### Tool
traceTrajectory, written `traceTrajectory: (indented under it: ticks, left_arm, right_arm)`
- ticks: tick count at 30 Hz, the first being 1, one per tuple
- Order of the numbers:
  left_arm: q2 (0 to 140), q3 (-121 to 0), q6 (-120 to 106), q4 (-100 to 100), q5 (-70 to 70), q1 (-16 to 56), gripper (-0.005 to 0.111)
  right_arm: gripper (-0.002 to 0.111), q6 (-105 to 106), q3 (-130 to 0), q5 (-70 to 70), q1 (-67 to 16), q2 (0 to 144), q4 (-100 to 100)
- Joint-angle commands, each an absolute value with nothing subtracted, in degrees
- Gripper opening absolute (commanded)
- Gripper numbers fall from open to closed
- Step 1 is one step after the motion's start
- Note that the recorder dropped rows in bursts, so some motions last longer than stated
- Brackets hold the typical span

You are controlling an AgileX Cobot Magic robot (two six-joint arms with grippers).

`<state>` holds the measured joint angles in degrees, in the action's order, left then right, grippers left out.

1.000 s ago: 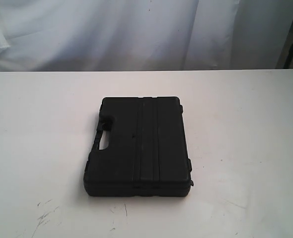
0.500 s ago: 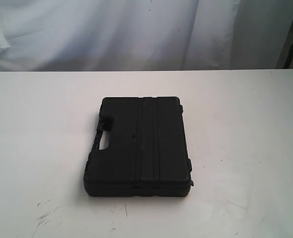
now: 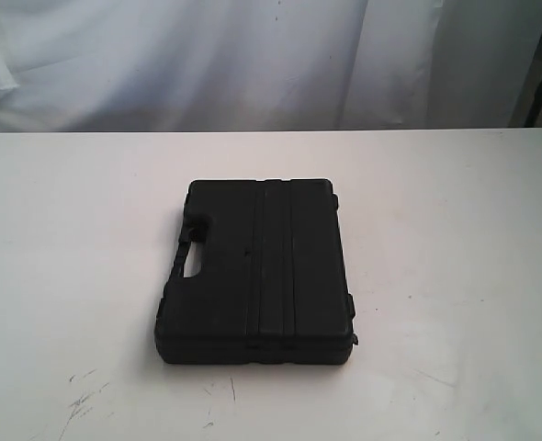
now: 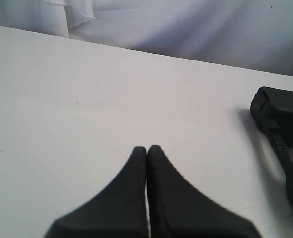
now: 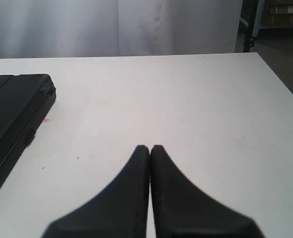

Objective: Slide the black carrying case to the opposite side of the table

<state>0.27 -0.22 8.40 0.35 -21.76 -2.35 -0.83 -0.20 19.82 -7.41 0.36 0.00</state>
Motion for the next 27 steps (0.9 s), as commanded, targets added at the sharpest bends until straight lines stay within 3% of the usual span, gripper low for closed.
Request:
traceTrajectory:
  ticks: [1,17,27]
  left_arm:
    - [0.0,0.0,8.6,0.0,-21.0,-1.9,0.000]
    - [0.0,0.0,8.5,8.3,-20.0,-1.9,0.000]
    - [0.0,0.0,9.1,-1.0,-3.1,-1.9,0.000]
  right_arm:
    - [0.000,-0.8,0.0,19.8,-7.0,0.0,0.6]
    - [0.000,-0.8,0.0,19.8,-7.0,0.0,0.7]
    - [0.000,-0.8,0.0,19.8,-7.0,0.0,0.7]
